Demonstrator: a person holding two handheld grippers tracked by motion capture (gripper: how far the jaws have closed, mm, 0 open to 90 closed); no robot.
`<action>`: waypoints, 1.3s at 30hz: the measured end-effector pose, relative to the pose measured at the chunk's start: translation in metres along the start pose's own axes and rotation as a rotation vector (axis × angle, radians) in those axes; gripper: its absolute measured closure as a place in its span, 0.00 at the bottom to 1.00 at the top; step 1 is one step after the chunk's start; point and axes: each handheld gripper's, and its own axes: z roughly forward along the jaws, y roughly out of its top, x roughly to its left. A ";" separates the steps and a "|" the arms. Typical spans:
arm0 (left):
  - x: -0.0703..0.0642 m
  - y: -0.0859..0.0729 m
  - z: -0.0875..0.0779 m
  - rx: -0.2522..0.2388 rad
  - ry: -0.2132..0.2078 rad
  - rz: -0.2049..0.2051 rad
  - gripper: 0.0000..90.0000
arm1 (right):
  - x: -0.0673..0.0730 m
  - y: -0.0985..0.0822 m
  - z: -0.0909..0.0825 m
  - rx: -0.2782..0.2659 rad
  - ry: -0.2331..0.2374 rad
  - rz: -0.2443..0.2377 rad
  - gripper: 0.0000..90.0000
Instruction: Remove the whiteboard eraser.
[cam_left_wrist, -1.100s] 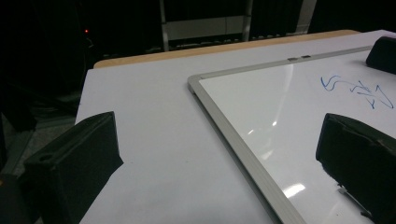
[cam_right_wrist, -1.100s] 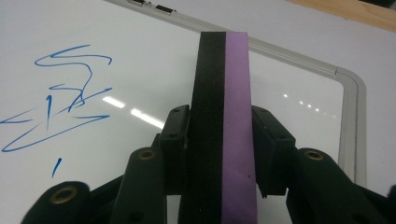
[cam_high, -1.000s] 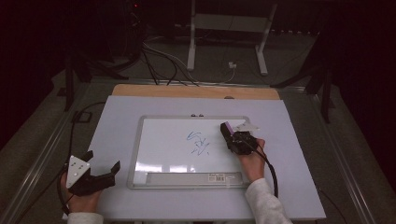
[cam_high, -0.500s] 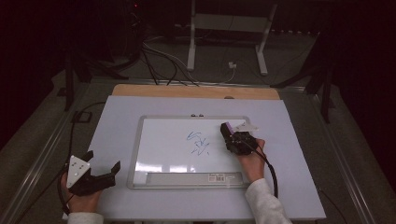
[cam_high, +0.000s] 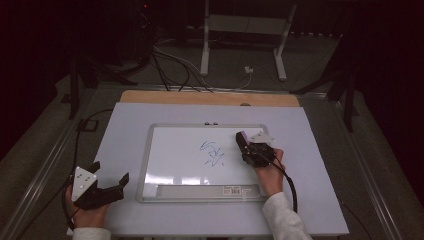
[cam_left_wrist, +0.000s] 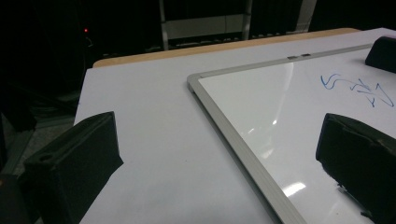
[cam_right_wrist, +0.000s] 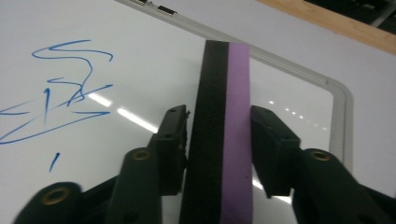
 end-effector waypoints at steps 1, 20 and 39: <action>0.000 0.000 0.000 0.000 0.000 0.000 0.01 | 0.000 0.000 0.000 -0.001 -0.001 -0.002 0.67; 0.000 0.000 0.000 0.000 0.000 0.001 0.01 | 0.017 0.004 -0.005 -0.027 -0.018 -0.090 0.69; 0.000 0.000 0.000 0.001 0.002 -0.001 0.01 | 0.050 0.005 -0.010 -0.055 0.064 -0.192 0.63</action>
